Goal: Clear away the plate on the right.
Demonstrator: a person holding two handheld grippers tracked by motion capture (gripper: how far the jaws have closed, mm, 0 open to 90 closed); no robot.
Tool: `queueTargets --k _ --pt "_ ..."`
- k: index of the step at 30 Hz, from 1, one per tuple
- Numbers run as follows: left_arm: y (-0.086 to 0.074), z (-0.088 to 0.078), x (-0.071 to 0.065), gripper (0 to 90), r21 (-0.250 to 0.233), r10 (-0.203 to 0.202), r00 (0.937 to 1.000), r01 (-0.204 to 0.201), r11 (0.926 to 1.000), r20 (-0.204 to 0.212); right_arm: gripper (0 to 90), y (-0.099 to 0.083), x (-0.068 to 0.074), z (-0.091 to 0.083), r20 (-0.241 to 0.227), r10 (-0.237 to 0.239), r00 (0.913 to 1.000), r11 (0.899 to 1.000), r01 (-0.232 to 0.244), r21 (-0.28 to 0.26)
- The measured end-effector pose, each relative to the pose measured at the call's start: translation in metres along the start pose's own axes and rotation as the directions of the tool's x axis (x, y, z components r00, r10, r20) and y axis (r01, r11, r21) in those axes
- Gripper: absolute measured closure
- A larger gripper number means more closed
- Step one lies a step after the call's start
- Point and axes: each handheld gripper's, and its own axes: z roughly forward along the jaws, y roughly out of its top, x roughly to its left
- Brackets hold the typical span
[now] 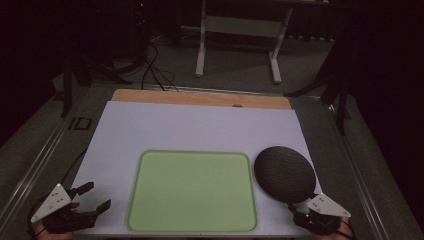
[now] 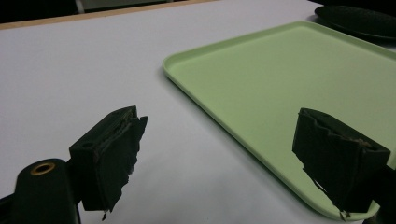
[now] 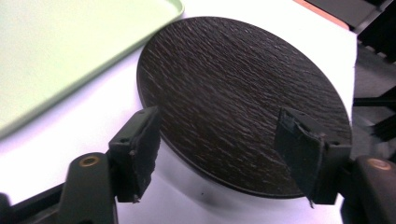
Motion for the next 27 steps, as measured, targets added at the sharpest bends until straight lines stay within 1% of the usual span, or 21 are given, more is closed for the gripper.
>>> queueTargets --k 3,6,9,11,14,16,19,23,27 --pt "0.0 0.0 0.0 15.4 0.002 -0.001 1.0 0.001 1.0 0.0 36.7 0.004 0.005 0.002 0.028 -0.06 0.9978 0.998 0.059 0.027" --pt "0.0 0.0 0.0 15.4 0.003 -0.002 1.0 0.002 1.0 -0.001 39.5 0.008 0.009 0.005 0.04 -0.095 0.9946 0.995 0.093 0.046" --pt "0.0 0.0 0.0 15.4 0.003 -0.002 1.0 0.002 1.0 0.0 41.4 0.011 0.014 0.007 0.049 -0.139 0.9891 0.989 0.136 0.065" --pt "0.0 0.0 0.0 15.4 0.003 -0.003 1.0 0.003 1.0 0.0 42.7 0.013 0.018 0.01 0.054 -0.175 0.9831 0.982 0.17 0.086" --pt "0.0 0.0 0.0 15.4 0.003 -0.003 1.0 0.003 1.0 0.0 44.2 0.014 0.024 0.014 0.063 -0.233 0.9703 0.967 0.225 0.118" --pt "0.0 0.0 0.001 15.4 0.003 -0.004 1.0 0.004 1.0 0.002 45.4 0.014 0.027 0.016 0.064 -0.26 0.9636 0.959 0.25 0.133" --pt "0.0 0.0 0.001 15.4 0.004 -0.005 1.0 0.005 1.0 0.002 47.2 0.015 0.031 0.019 0.067 -0.288 0.9553 0.95 0.276 0.148" --pt "0.0 0.001 0.001 15.4 0.006 -0.006 1.0 0.006 1.0 0.002 52.7 0.015 0.034 0.021 0.04 -0.298 0.9538 0.945 0.289 0.152" --pt "0.0 0.001 0.001 15.4 0.005 -0.007 1.0 0.007 1.0 0.002 56.8 0.014 0.037 0.023 0.029 -0.33 0.9434 0.932 0.321 0.168"
